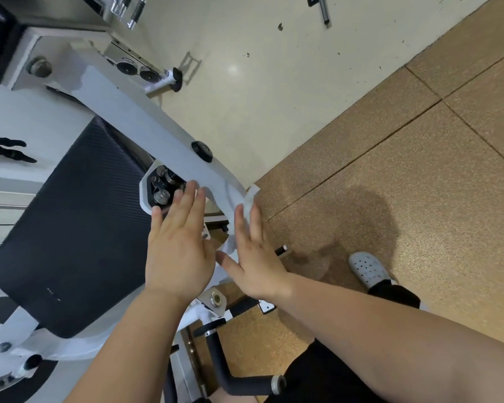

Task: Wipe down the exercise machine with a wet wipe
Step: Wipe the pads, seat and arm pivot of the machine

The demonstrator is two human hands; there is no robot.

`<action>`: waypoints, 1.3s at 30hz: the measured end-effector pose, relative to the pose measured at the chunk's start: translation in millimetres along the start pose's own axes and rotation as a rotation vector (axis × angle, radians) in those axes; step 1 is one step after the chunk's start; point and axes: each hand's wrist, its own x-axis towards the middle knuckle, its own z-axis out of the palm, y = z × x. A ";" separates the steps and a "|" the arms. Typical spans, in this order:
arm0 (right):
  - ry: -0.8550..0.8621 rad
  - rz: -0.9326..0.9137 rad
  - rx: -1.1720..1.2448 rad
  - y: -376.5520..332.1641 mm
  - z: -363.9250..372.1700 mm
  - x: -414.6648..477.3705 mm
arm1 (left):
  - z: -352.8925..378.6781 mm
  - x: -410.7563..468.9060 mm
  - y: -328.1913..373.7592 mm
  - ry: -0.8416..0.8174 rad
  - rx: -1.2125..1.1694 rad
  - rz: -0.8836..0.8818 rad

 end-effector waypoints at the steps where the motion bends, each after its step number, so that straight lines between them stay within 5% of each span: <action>1: 0.048 -0.060 -0.120 -1.0 -2.1 7.8 | 2.6 -1.2 -0.8 0.003 0.000 0.015; 6: 0.244 -0.343 -0.816 9.2 -28.0 45.0 | 23.5 -18.3 -11.0 0.034 -0.085 0.055; 12: -0.009 -0.629 -1.344 33.6 -47.6 39.4 | 69.2 -53.6 -42.8 -0.104 -0.147 -0.061; 16: 0.006 -0.731 -1.634 21.5 -71.4 44.6 | 102.9 -69.7 -70.9 -0.312 -0.135 -0.167; 24: 0.093 -0.511 -1.660 -38.7 -64.6 53.5 | 156.2 -106.3 -103.1 -0.396 -0.435 -0.269; 30: -0.367 -0.627 -1.891 -33.9 -59.6 43.0 | 152.7 -106.0 -106.3 -0.393 -0.366 -0.229; 35: -0.272 -0.704 -1.960 -83.5 -92.7 70.8 | 150.8 -105.5 -107.6 -0.401 -0.369 -0.219; 39: -0.231 -0.507 -1.938 -68.6 -70.3 52.8 | 151.4 -105.7 -113.5 -0.389 -0.407 -0.223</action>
